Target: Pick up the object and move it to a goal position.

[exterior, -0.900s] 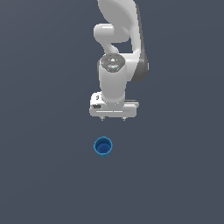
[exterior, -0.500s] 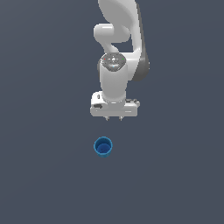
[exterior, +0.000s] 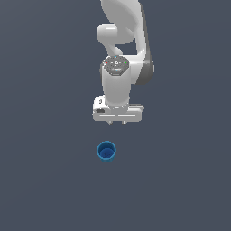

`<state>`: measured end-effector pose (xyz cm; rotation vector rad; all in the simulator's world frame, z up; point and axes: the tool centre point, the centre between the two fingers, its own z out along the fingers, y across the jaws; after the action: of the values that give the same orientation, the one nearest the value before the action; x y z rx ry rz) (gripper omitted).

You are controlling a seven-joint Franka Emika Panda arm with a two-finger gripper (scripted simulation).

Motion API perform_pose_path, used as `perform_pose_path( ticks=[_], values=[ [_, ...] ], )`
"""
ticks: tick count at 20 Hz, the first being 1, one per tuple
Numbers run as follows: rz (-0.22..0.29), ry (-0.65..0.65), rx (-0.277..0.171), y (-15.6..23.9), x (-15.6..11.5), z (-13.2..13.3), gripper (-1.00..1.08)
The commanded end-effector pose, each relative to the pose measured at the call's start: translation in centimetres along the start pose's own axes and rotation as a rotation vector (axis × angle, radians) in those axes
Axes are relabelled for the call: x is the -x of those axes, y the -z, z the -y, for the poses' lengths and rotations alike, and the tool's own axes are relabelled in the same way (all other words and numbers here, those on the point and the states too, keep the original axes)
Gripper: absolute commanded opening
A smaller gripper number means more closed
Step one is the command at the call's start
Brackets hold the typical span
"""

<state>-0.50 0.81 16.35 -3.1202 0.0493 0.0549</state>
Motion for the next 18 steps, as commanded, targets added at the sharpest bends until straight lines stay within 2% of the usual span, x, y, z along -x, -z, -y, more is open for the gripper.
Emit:
perform_pose_path(
  ticks=[1, 8, 18],
  values=[
    [0.007, -0.001, 0.000, -0.1, -0.4, -0.2, 0.28],
    [0.039, -0.006, 0.002, -0.6, -2.4, -1.3, 0.28],
    [0.111, -0.017, 0.005, -2.1, -6.0, -3.8, 0.28]
  ],
)
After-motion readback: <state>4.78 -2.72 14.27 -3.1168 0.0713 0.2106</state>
